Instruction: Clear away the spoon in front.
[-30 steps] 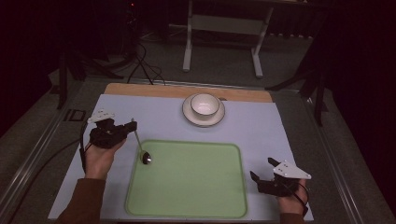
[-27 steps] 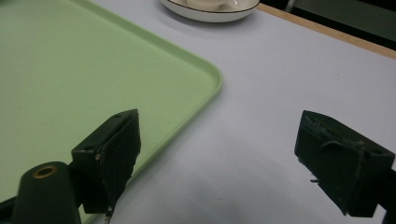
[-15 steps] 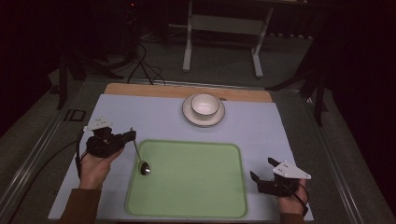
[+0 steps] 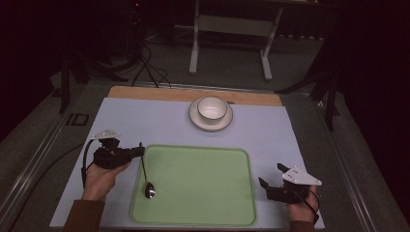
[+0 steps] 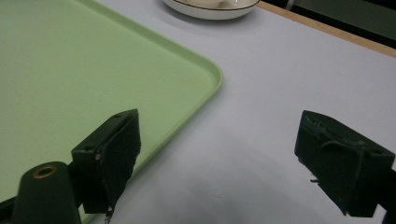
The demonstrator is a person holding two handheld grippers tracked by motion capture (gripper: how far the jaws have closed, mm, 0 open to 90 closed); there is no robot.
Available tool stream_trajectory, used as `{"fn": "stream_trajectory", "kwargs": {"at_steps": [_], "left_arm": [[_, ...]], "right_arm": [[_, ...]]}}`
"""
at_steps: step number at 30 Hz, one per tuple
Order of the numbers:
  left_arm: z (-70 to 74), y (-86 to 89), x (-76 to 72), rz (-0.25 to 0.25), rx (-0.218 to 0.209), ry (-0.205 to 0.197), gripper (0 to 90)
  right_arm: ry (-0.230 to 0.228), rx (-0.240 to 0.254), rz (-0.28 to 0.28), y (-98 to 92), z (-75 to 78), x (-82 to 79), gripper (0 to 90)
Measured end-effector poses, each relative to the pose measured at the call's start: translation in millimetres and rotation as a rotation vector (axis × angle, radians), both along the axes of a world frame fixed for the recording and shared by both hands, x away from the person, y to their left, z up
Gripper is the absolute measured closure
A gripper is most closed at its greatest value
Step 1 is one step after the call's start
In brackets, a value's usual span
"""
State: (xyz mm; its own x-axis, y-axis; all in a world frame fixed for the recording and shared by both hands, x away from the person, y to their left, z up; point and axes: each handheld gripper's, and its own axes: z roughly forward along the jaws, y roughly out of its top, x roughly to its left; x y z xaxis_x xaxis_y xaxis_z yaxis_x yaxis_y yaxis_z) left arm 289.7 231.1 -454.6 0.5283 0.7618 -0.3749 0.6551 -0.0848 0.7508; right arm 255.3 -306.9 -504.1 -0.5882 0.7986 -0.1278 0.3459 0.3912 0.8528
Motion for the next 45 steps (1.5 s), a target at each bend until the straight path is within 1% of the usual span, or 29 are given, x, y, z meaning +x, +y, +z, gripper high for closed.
{"fn": "stream_trajectory", "kwargs": {"at_steps": [1,5,8,11,14,15,18,20,21,22,23,24,26,28,30,32,35,37,39,40,42,45], "left_arm": [[-2.9,-0.2,0.0,0.000,-0.006,0.003,86.4],[-14.3,-2.8,1.0,-0.004,0.007,0.013,84.9],[-22.5,-4.2,1.6,-0.004,0.001,0.016,83.4],[-30.8,-4.6,1.1,-0.002,-0.031,0.026,81.0],[-35.0,-5.6,0.2,-0.005,-0.037,0.030,80.5],[-40.0,-7.0,-0.8,-0.010,-0.032,0.035,80.5],[-47.8,-9.2,-1.2,-0.012,-0.009,0.049,79.5],[-49.6,-9.8,-1.1,-0.012,-0.007,0.052,79.4],[-52.2,-10.9,-1.0,-0.013,0.002,0.054,79.0],[-52.2,-10.9,-1.0,-0.013,0.002,0.054,78.6],[-54.2,-11.9,-0.9,-0.011,0.024,0.049,78.0],[-55.2,-11.9,-0.9,-0.012,0.035,0.047,77.8],[-56.2,-11.9,-0.8,-0.012,0.037,0.048,77.5],[-58.5,-13.6,-0.8,-0.023,0.071,0.046,77.1],[-59.9,-15.4,-0.4,-0.030,0.079,0.045,77.0],[-61.4,-16.9,0.6,-0.035,0.098,0.044,76.9],[-64.4,-19.0,2.1,-0.044,0.115,0.050,76.7],[-65.8,-20.7,2.3,-0.048,0.137,0.051,76.8],[-66.9,-21.7,2.6,-0.050,0.143,0.051,76.9],[-67.5,-21.9,2.8,-0.047,0.139,0.049,76.8],[-68.2,-22.1,3.2,-0.041,0.148,0.043,73.1],[-68.6,-21.9,3.8,-0.030,0.146,0.037,67.8]], "right_arm": [[0.000,-0.003,0.000,0.1,-0.2,0.2,14.1],[0.002,-0.004,0.001,0.5,-0.4,0.4,14.1],[0.007,-0.006,-0.003,0.2,-0.5,0.4,14.2],[0.007,-0.004,-0.005,0.1,-0.6,0.6,14.2],[0.008,-0.004,-0.005,0.1,-0.6,0.5,14.2],[0.008,-0.004,-0.005,0.1,-0.7,0.5,14.2],[0.009,-0.005,-0.003,0.1,-0.7,0.5,14.2],[0.009,-0.005,-0.004,0.1,-0.7,0.5,14.2],[0.009,-0.005,-0.004,0.1,-0.7,0.5,14.2],[0.009,-0.005,-0.004,0.1,-0.7,0.5,14.2],[0.010,-0.005,-0.003,0.1,-0.7,0.5,14.2],[0.010,-0.005,-0.003,0.2,-0.7,0.6,14.2],[0.010,-0.006,-0.002,0.2,-0.8,0.7,14.2],[0.009,-0.008,0.000,0.2,-0.7,0.6,14.2],[0.010,-0.007,-0.001,0.2,-0.8,0.6,14.2],[0.010,-0.007,-0.001,0.3,-0.8,0.7,14.2],[0.010,-0.008,0.000,0.3,-0.7,0.6,14.2],[0.010,-0.008,0.000,0.3,-0.8,0.6,14.2],[0.010,-0.007,0.000,0.3,-0.8,0.7,14.2],[0.010,-0.008,0.000,0.3,-0.7,0.7,14.2],[0.010,-0.010,0.001,0.5,-0.8,0.7,14.2],[0.010,-0.010,0.001,0.5,-0.8,0.6,14.2]]}}
